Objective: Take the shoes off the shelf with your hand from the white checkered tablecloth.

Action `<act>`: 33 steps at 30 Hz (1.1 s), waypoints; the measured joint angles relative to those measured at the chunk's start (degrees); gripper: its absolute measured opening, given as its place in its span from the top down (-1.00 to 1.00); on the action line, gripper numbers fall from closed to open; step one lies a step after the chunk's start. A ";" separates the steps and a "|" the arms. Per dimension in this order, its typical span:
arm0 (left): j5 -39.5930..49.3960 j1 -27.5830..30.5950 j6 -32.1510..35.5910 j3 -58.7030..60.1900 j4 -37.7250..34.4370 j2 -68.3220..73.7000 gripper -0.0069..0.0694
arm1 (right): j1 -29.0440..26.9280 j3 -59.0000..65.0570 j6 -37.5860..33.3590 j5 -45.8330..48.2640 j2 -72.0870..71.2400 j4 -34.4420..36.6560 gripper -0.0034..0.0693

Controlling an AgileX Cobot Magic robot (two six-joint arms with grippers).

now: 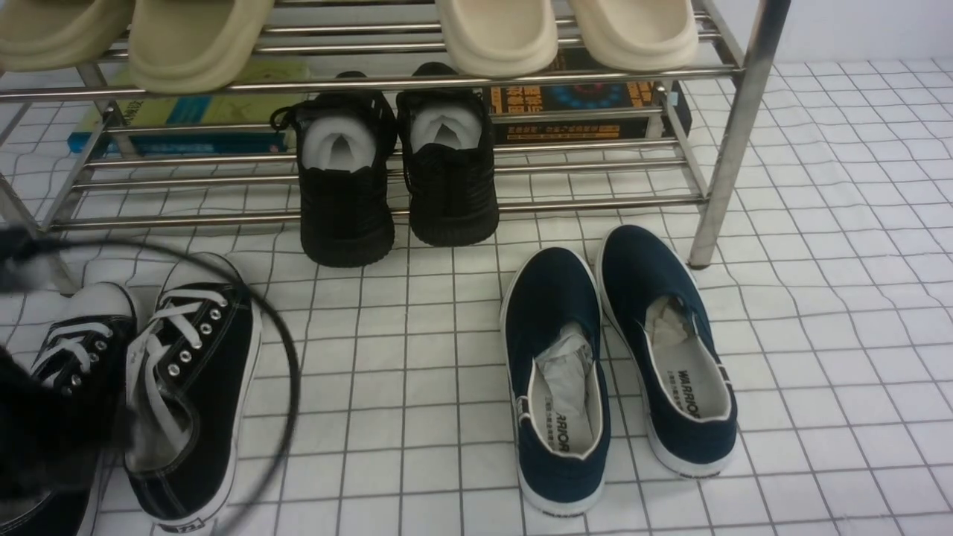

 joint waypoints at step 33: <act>-30.79 0.00 5.25 27.11 0.54 -27.90 0.78 | 0.00 0.00 0.13 0.00 0.00 0.00 0.25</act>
